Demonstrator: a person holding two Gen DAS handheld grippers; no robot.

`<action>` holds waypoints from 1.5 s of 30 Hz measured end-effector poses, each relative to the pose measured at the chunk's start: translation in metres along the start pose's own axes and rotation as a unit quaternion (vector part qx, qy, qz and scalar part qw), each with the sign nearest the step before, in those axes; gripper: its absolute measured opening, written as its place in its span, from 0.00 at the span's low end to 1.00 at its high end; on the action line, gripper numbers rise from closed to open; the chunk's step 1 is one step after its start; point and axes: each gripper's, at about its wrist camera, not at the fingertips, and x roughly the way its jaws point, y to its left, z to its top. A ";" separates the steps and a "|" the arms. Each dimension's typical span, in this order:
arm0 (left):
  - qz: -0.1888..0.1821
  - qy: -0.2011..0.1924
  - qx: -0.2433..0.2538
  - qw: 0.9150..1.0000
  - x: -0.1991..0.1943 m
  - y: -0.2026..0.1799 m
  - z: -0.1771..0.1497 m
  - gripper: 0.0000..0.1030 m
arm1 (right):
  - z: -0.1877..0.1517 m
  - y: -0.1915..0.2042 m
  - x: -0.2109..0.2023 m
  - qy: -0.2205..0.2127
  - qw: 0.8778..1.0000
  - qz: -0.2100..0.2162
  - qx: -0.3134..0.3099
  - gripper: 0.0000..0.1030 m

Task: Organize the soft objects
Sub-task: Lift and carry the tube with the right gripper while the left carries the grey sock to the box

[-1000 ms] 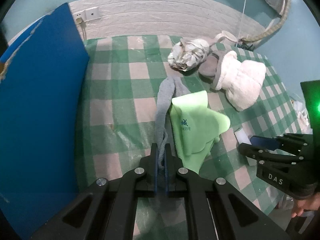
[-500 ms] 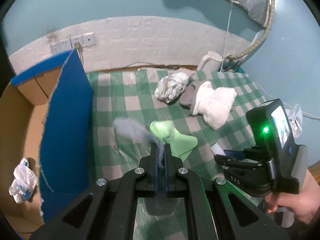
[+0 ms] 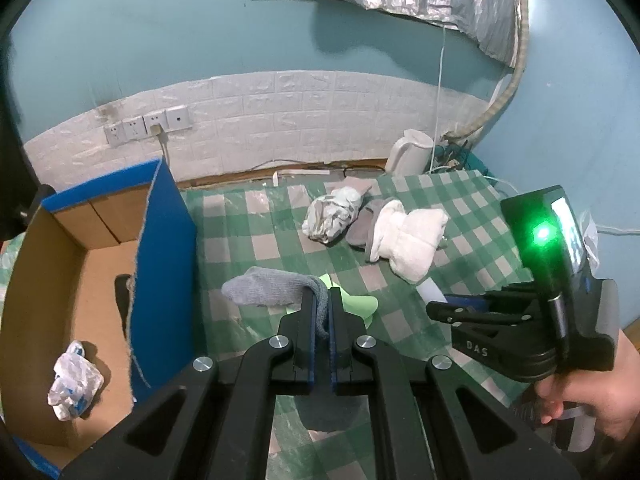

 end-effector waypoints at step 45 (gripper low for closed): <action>0.087 -0.060 -0.023 0.994 -0.081 0.047 0.019 0.05 | 0.019 0.078 -0.130 -0.127 0.989 0.059 -0.056 0.12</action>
